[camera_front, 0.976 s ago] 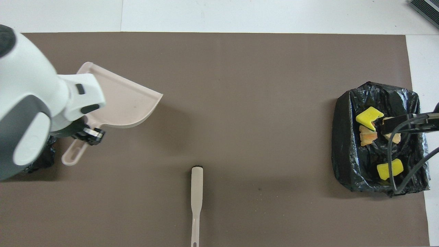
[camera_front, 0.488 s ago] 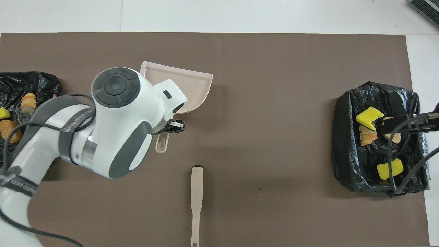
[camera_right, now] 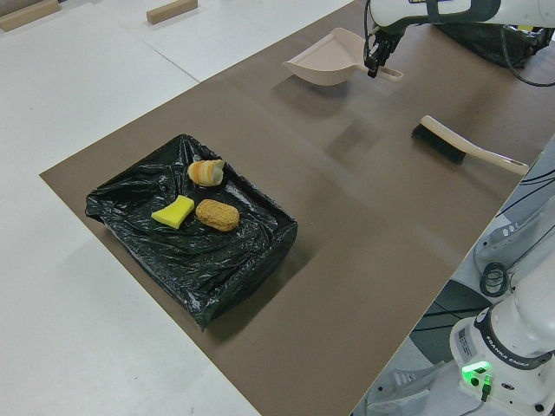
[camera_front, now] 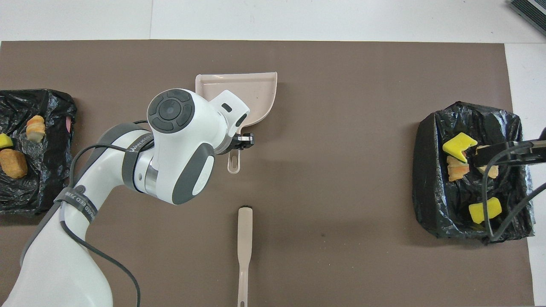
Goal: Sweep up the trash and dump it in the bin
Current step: 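Lower the emptied dustpan onto the table center with the left gripper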
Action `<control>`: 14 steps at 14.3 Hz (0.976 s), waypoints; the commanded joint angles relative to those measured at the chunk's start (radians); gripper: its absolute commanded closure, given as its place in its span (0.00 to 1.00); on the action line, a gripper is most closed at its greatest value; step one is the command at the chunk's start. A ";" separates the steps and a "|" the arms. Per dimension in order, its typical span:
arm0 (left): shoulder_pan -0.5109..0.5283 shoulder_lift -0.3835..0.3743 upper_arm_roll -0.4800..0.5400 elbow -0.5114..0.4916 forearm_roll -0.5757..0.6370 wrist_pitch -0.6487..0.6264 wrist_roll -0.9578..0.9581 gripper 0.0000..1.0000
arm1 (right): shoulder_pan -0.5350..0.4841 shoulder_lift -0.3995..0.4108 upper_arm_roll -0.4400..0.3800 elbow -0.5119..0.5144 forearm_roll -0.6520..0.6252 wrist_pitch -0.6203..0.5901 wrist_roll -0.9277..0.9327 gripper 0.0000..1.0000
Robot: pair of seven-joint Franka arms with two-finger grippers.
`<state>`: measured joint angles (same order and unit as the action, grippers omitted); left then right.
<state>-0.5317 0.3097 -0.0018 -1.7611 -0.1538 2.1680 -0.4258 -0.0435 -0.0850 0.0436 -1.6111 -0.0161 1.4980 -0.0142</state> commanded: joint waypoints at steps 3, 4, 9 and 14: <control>-0.065 0.055 0.016 0.005 0.031 0.059 -0.011 1.00 | -0.009 -0.019 0.004 -0.021 0.018 0.002 0.013 0.00; -0.064 0.057 0.014 0.006 0.043 0.062 -0.002 1.00 | -0.007 -0.019 0.004 -0.021 0.018 0.002 0.013 0.00; -0.064 0.061 0.014 -0.003 0.040 0.065 -0.001 0.96 | -0.009 -0.019 0.004 -0.021 0.018 0.002 0.013 0.00; -0.038 0.043 0.019 0.003 0.040 0.012 -0.007 0.00 | -0.007 -0.019 0.004 -0.021 0.018 0.002 0.013 0.00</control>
<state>-0.5807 0.3710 0.0081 -1.7598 -0.1290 2.2121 -0.4282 -0.0435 -0.0850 0.0436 -1.6111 -0.0161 1.4980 -0.0142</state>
